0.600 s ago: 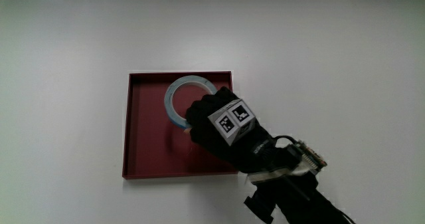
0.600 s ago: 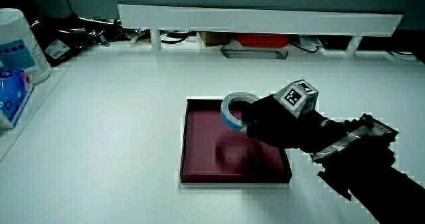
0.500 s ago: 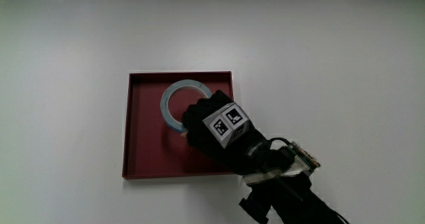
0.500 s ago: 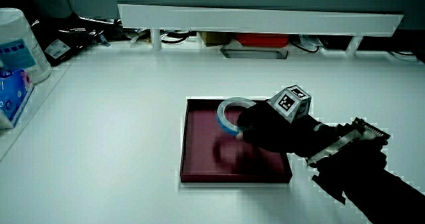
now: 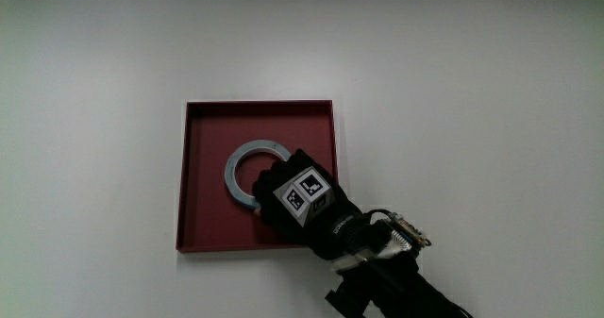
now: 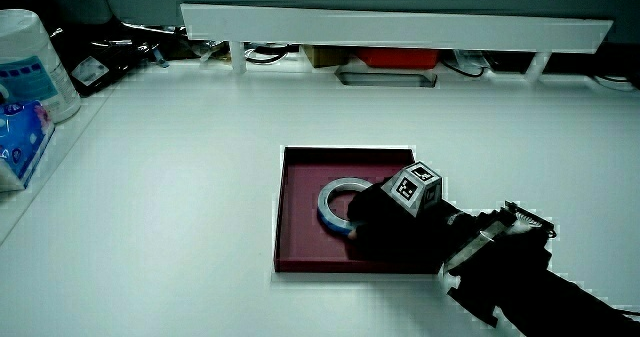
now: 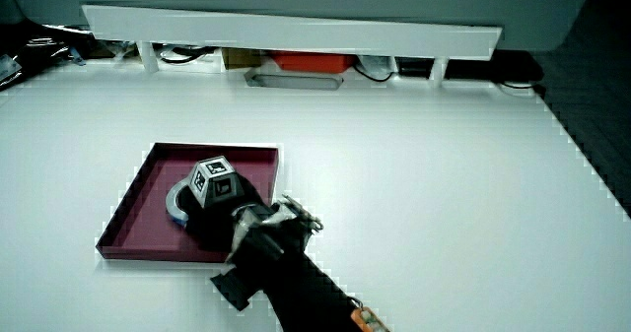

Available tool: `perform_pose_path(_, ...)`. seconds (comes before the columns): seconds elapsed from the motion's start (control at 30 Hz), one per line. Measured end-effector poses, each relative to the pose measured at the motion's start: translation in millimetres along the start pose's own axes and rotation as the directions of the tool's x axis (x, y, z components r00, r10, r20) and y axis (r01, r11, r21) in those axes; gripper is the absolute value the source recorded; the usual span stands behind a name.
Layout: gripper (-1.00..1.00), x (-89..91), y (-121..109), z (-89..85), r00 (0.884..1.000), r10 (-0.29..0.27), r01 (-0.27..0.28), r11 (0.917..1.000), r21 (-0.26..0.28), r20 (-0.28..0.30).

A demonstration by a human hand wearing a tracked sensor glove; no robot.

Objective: Place blue tape

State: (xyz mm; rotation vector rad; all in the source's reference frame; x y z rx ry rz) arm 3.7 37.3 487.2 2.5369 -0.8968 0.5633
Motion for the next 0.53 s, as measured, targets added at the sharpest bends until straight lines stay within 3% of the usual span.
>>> perform_pose_path(0.43,-0.46,0.8,-3.9,-2.1,1.0,0.008,-0.008,1.0,0.001,0.009)
perform_pose_path(0.53,-0.58,2.3,-6.9,5.6,0.998,0.014,-0.014,0.9998,0.011,-0.056)
